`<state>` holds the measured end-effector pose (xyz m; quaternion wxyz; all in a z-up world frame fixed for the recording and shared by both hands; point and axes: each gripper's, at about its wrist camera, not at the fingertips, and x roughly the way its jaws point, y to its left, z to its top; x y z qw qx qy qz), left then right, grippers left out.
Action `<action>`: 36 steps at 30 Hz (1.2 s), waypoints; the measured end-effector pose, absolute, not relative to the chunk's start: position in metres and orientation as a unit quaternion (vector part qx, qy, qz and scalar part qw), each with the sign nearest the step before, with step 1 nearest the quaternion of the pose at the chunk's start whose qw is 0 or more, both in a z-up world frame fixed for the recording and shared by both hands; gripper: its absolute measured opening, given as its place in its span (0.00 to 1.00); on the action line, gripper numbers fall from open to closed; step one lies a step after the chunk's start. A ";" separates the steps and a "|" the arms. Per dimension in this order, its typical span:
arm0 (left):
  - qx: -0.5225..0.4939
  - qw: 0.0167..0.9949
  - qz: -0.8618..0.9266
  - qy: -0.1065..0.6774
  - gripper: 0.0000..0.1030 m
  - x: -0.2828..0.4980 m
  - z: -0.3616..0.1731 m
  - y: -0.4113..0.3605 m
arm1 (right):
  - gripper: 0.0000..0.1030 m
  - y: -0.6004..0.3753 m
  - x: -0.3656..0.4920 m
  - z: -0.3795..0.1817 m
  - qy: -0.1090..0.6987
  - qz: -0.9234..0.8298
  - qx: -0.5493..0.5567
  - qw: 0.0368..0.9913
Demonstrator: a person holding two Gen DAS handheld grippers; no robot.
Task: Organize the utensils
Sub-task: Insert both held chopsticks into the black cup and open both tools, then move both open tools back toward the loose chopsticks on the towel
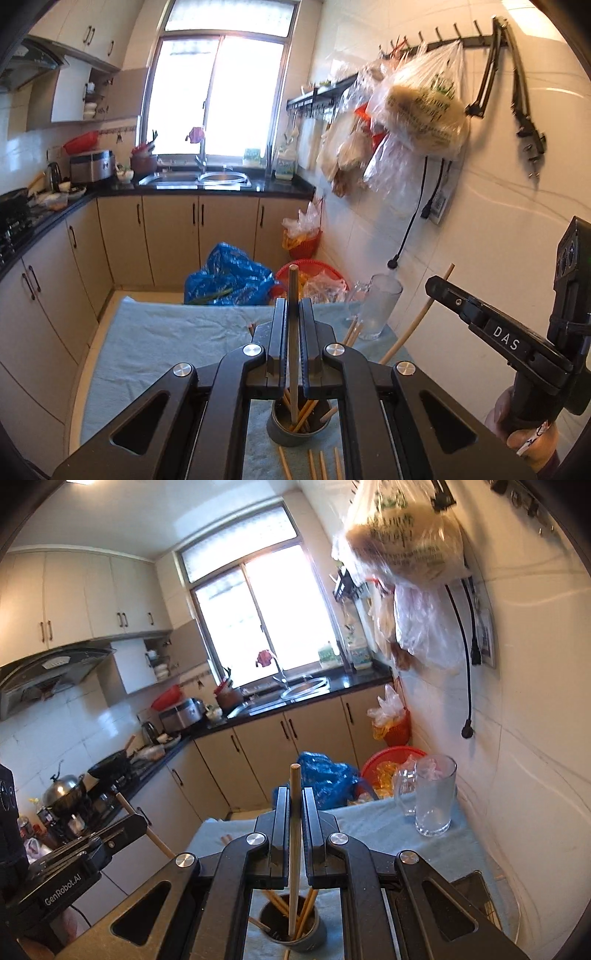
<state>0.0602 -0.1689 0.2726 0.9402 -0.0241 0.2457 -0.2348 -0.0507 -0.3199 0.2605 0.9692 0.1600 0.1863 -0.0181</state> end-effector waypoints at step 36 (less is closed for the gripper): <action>-0.017 0.947 -0.178 0.268 0.54 -0.036 0.227 -0.093 | 0.63 -0.333 -0.095 0.182 0.313 -0.026 0.122 0.942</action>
